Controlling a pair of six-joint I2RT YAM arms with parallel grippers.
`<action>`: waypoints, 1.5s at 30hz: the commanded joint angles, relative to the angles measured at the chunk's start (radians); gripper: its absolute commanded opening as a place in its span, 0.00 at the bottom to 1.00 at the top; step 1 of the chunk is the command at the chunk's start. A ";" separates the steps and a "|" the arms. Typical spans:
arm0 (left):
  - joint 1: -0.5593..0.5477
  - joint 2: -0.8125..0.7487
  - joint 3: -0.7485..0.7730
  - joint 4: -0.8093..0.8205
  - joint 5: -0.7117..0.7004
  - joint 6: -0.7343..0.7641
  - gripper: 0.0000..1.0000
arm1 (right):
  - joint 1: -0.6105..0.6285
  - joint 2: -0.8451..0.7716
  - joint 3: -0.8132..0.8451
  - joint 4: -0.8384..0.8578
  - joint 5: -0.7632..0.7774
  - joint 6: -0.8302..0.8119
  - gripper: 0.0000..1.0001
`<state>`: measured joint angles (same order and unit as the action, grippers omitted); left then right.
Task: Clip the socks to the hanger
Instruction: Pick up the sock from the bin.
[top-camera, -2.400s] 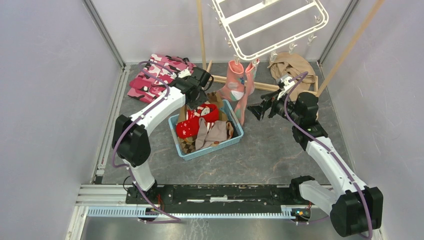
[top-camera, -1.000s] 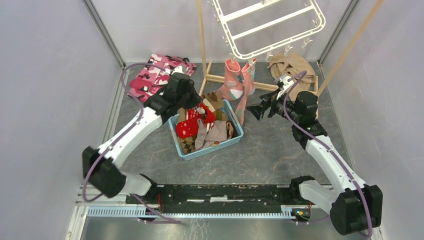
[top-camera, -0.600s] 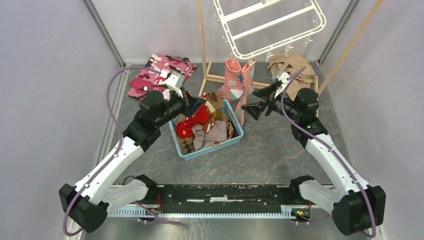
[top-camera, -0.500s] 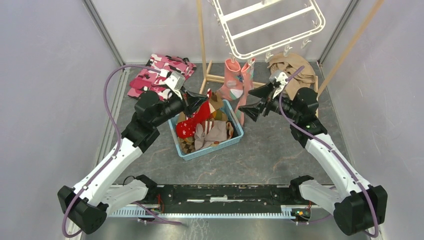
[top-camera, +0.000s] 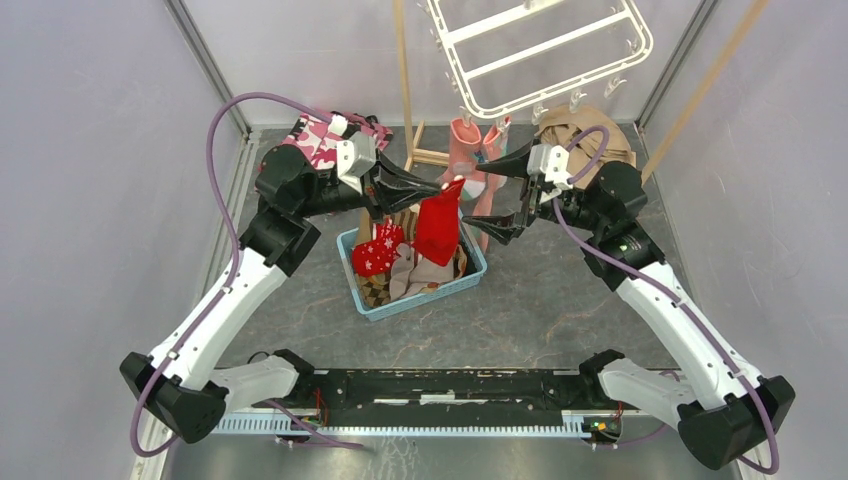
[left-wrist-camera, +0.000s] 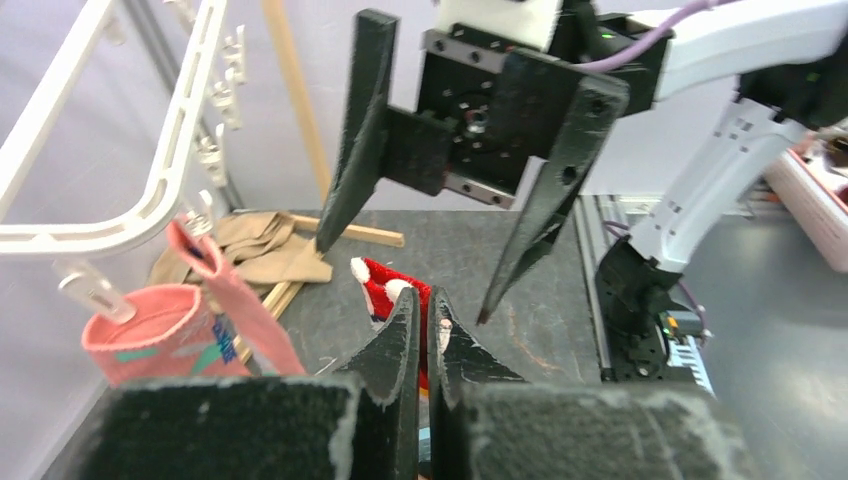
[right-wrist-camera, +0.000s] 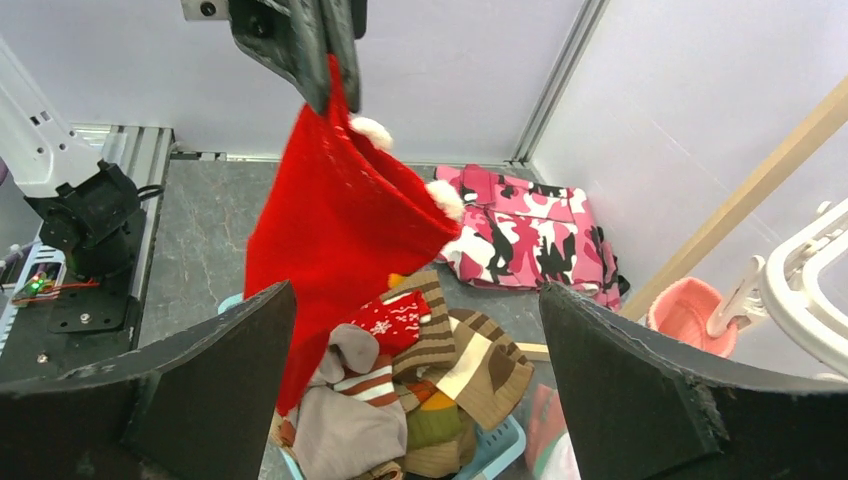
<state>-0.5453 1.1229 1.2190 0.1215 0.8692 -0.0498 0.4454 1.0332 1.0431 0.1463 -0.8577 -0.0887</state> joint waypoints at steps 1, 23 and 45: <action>0.007 0.020 0.038 0.047 0.175 0.012 0.02 | 0.011 0.012 0.034 -0.010 -0.041 -0.007 0.97; 0.007 0.028 -0.078 0.285 0.144 -0.126 0.02 | 0.106 0.030 0.019 0.067 0.022 0.183 0.23; 0.018 -0.037 -0.343 0.529 0.007 -0.293 0.72 | 0.106 0.016 0.009 -0.131 0.034 0.022 0.04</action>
<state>-0.5323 1.0527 0.8818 0.4793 0.8871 -0.2142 0.5480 1.0378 1.0386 0.0101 -0.8211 -0.0536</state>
